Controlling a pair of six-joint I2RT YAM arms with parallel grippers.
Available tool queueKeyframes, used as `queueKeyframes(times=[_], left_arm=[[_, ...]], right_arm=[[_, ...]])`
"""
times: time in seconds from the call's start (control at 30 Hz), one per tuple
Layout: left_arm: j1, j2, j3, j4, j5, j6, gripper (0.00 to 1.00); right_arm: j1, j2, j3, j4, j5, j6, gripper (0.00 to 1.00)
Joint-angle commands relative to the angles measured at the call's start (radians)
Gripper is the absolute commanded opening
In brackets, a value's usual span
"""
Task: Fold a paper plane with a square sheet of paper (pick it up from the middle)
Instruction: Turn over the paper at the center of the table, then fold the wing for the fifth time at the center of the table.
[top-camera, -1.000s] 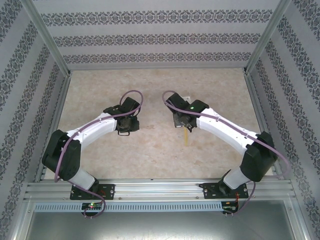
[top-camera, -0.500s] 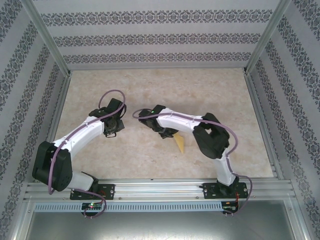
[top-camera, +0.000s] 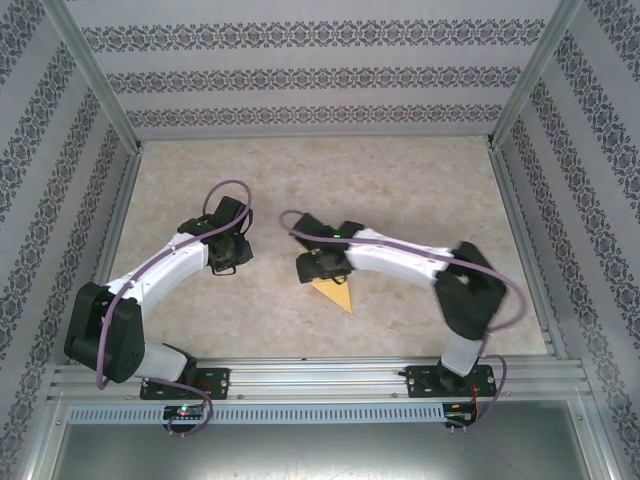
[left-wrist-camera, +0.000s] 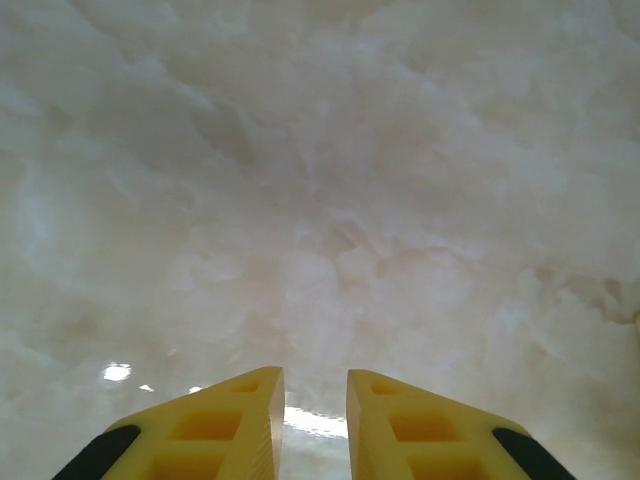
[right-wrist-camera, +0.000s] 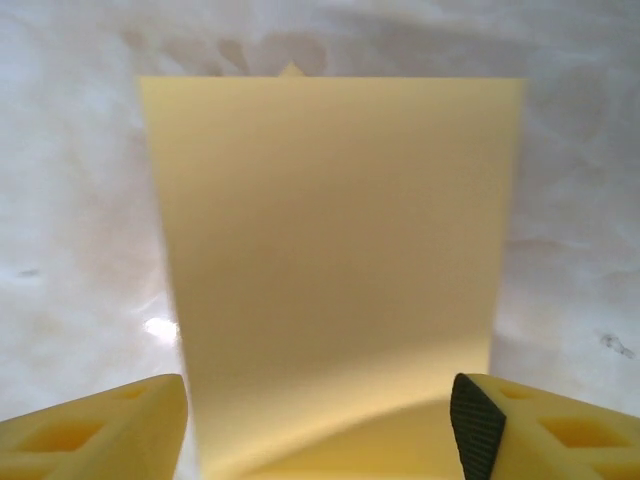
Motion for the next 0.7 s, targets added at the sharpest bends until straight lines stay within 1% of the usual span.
queueKeyframes(times=[0.0,0.07,0.13,0.2,0.27,0.33,0.37,0.43,0.53,0.67], left_arm=[[-0.003,0.011,0.006,0.055,0.073,0.029,0.26],[-0.008,0.016,0.006,0.073,0.093,0.031,0.28],[-0.012,0.029,0.012,0.085,0.119,0.033,0.28],[-0.02,0.044,0.027,0.086,0.148,0.037,0.28],[-0.032,0.058,0.038,0.088,0.172,0.042,0.29],[-0.043,0.069,0.04,0.09,0.183,0.037,0.29],[-0.048,0.072,0.038,0.094,0.185,0.032,0.29],[-0.06,0.081,0.038,0.1,0.19,0.027,0.29],[-0.077,0.102,0.047,0.101,0.205,0.028,0.29],[-0.095,0.134,0.071,0.087,0.217,0.039,0.29]], right_arm=[[-0.077,-0.184,-0.201,0.344,-0.225,0.018,0.74],[-0.138,-0.281,-0.307,0.444,-0.286,0.049,0.73],[-0.191,-0.339,-0.381,0.498,-0.333,0.067,0.7],[-0.231,-0.37,-0.44,0.526,-0.339,0.09,0.62],[-0.266,-0.379,-0.512,0.61,-0.38,0.125,0.51],[-0.288,-0.362,-0.567,0.698,-0.429,0.164,0.4],[-0.291,-0.347,-0.583,0.729,-0.445,0.18,0.37],[-0.292,-0.31,-0.589,0.762,-0.472,0.192,0.36],[-0.288,-0.245,-0.573,0.822,-0.536,0.207,0.27],[-0.264,-0.181,-0.549,0.849,-0.546,0.21,0.26]])
